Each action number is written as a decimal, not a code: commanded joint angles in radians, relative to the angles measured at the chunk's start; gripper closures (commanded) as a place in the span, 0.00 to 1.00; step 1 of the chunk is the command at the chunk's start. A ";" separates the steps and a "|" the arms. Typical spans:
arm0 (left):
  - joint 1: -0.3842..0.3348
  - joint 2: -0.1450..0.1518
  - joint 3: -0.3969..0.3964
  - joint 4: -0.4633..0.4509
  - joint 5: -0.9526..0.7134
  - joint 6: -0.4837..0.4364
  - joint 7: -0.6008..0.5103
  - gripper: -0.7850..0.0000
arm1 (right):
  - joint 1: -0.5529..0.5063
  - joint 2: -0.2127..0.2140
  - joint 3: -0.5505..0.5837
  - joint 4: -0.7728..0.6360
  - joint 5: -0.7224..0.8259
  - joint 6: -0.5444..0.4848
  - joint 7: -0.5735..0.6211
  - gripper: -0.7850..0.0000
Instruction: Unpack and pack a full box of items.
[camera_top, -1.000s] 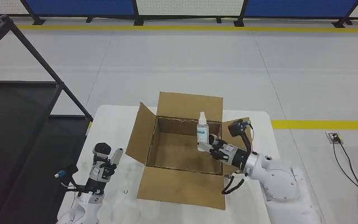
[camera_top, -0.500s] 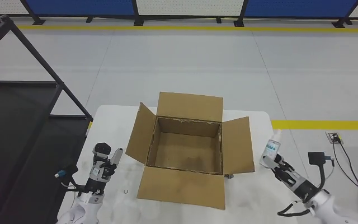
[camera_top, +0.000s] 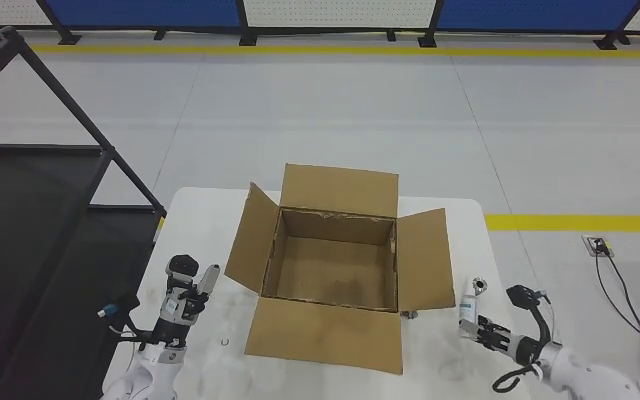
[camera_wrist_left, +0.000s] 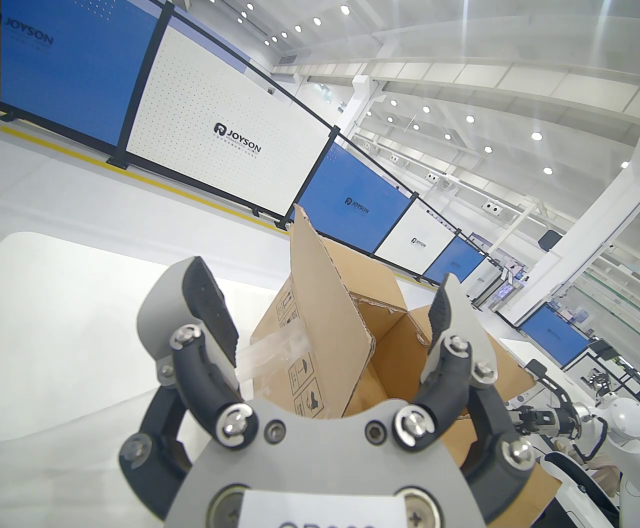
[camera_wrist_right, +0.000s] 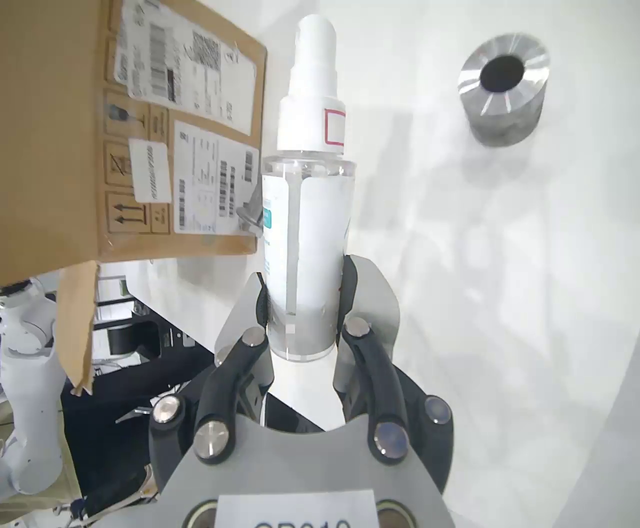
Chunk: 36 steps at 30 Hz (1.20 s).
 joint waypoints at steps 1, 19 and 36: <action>0.000 0.000 0.000 0.000 0.000 0.000 0.000 0.00 | 0.005 0.006 -0.016 0.008 -0.029 0.010 0.011 1.00; 0.000 0.000 0.000 0.000 0.000 0.000 0.000 0.00 | 0.113 0.035 -0.190 0.081 -0.255 0.110 -0.003 1.00; 0.000 0.000 0.000 0.000 0.000 0.000 0.000 0.00 | 0.153 0.055 -0.245 0.126 -0.280 0.166 -0.033 0.65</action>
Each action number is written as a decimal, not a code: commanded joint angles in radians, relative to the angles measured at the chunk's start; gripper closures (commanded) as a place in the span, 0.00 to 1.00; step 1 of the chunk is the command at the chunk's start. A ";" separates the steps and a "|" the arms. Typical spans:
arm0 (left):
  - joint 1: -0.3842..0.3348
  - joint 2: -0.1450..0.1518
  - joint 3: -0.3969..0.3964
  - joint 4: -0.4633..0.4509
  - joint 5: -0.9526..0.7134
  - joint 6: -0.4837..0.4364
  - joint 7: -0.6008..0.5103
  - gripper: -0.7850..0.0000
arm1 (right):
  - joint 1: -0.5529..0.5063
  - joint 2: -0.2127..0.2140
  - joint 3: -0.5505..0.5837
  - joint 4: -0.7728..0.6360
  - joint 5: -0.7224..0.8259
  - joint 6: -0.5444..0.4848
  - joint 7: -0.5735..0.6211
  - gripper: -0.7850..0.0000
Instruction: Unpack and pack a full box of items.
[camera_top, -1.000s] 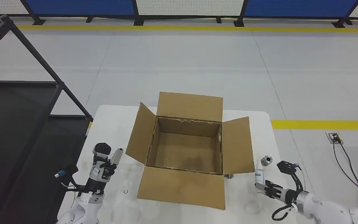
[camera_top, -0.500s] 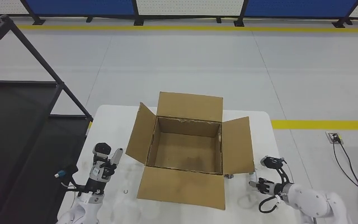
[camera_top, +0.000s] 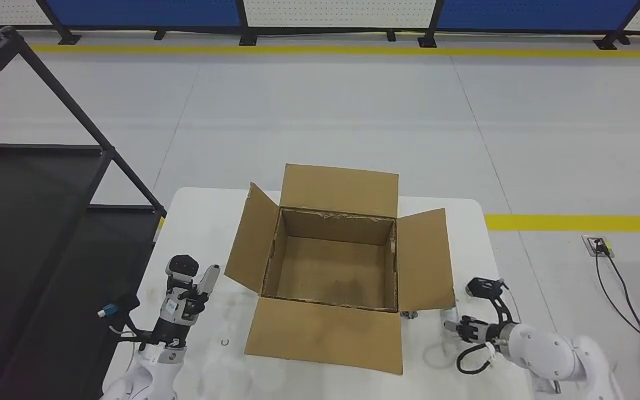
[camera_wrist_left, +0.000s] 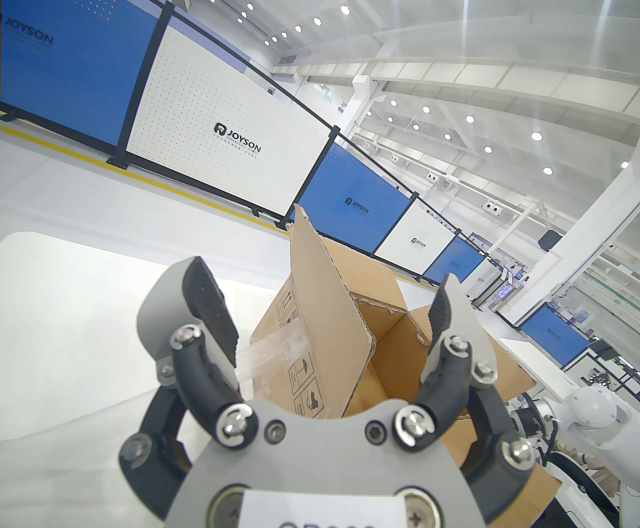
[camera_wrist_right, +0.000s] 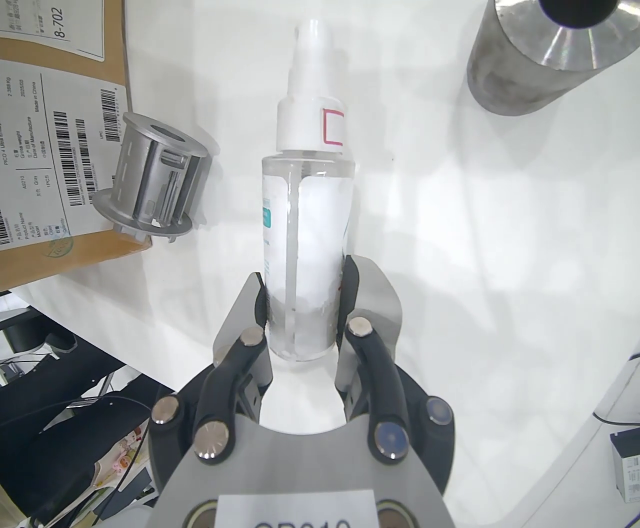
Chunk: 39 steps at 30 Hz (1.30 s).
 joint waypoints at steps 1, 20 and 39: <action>0.000 0.000 0.000 0.000 0.000 0.000 0.000 0.00 | 0.002 0.002 -0.004 0.001 0.002 0.005 0.000 0.64; 0.000 0.000 0.000 0.000 0.000 0.000 0.000 0.00 | 0.010 0.024 -0.020 0.009 0.022 0.037 -0.037 0.40; 0.000 0.000 0.000 0.000 0.000 0.000 0.000 0.00 | -0.056 0.046 0.126 -0.067 0.224 -0.058 -0.163 0.00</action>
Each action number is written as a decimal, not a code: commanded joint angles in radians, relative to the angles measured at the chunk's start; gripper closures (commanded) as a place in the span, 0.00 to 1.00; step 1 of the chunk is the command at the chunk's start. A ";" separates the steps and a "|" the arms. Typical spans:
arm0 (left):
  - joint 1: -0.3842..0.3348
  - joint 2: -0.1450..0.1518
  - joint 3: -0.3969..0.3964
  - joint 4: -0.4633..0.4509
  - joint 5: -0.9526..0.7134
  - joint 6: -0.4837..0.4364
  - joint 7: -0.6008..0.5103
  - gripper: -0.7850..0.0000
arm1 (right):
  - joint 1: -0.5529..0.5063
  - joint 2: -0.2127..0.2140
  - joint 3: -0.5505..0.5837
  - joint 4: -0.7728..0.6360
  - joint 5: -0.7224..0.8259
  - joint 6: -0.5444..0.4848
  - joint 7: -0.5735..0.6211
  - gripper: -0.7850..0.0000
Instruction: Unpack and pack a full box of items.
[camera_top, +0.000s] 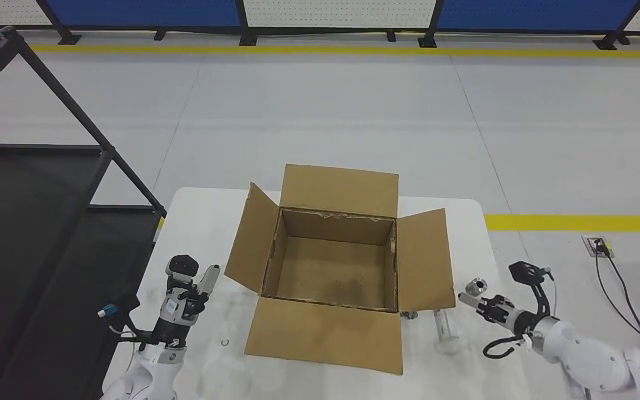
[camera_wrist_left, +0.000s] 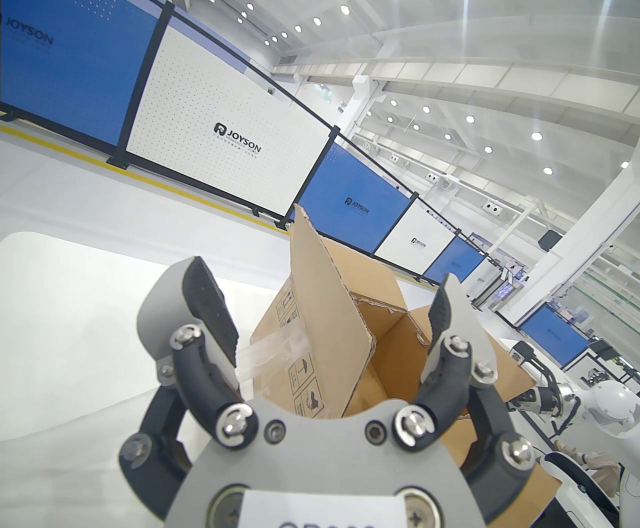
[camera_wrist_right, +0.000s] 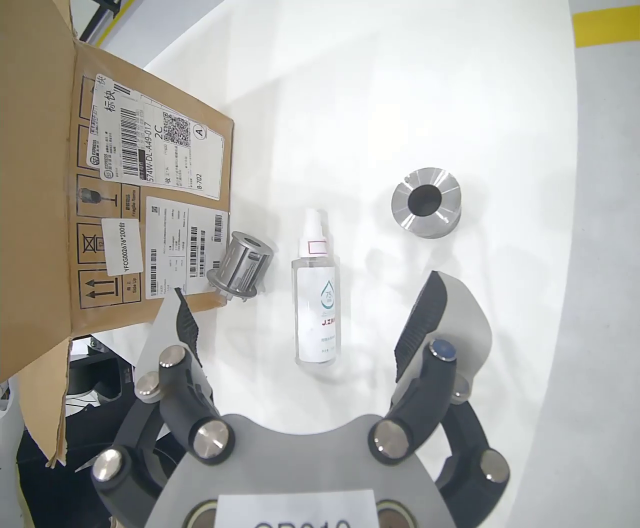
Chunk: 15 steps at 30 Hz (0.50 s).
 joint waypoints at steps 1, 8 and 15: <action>0.000 0.000 0.000 0.000 0.000 0.000 0.000 0.00 | 0.000 0.000 0.000 0.000 0.000 0.000 0.000 0.00; 0.000 0.000 0.000 0.000 0.000 0.000 0.000 0.00 | -0.003 0.000 -0.006 -0.001 -0.012 0.004 -0.012 0.00; 0.009 0.003 -0.020 -0.019 -0.002 0.014 -0.022 0.00 | -0.009 0.007 -0.040 -0.003 -0.225 0.010 -0.203 0.00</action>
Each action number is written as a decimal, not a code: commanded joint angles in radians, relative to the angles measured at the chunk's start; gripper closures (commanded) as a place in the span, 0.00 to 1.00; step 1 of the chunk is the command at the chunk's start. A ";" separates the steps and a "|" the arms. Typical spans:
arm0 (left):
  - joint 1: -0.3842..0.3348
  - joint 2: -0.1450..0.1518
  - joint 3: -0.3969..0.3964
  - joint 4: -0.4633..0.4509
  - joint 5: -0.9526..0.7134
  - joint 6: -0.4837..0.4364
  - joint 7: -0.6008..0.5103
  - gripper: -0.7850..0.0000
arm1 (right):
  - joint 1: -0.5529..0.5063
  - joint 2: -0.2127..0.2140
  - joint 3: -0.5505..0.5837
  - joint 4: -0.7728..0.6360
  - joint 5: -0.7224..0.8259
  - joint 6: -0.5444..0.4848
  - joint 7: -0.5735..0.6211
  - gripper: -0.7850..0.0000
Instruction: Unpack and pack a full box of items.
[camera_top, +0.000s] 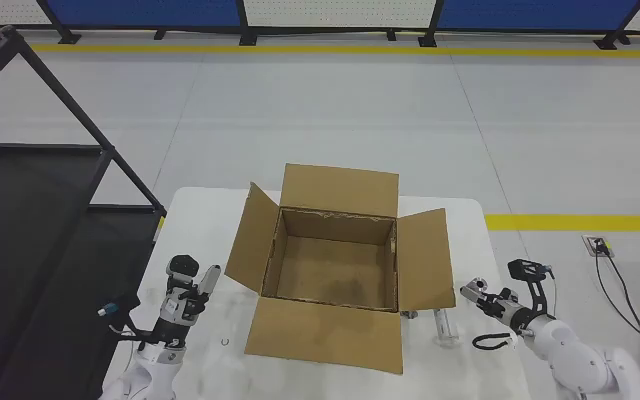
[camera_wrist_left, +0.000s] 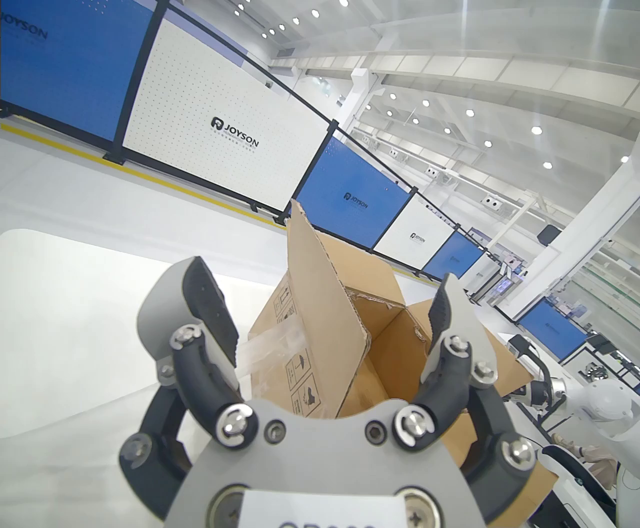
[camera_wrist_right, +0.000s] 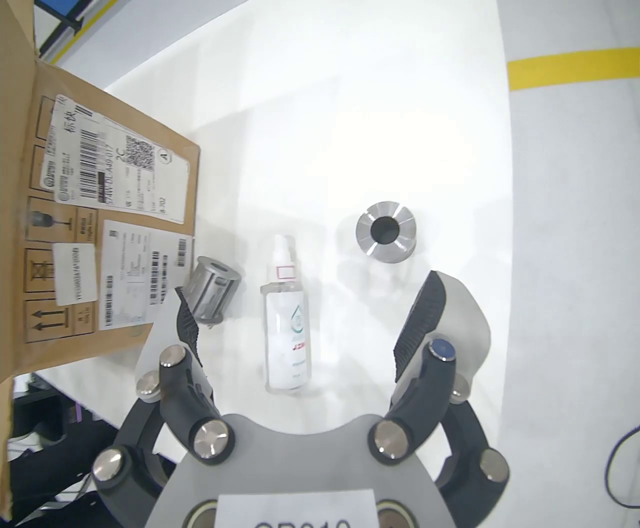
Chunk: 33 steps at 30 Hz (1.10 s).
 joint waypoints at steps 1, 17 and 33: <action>0.001 0.001 -0.012 -0.002 -0.002 0.004 0.001 0.00 | 0.017 0.005 0.001 0.030 -0.034 -0.025 -0.020 0.00; 0.018 0.004 -0.038 -0.018 -0.034 -0.004 -0.014 0.00 | 0.167 0.039 -0.081 0.277 -0.275 -0.282 -0.066 0.00; 0.016 0.005 -0.033 -0.032 -0.037 0.013 -0.032 0.00 | 0.156 0.046 -0.088 0.280 -0.266 -0.325 -0.087 0.00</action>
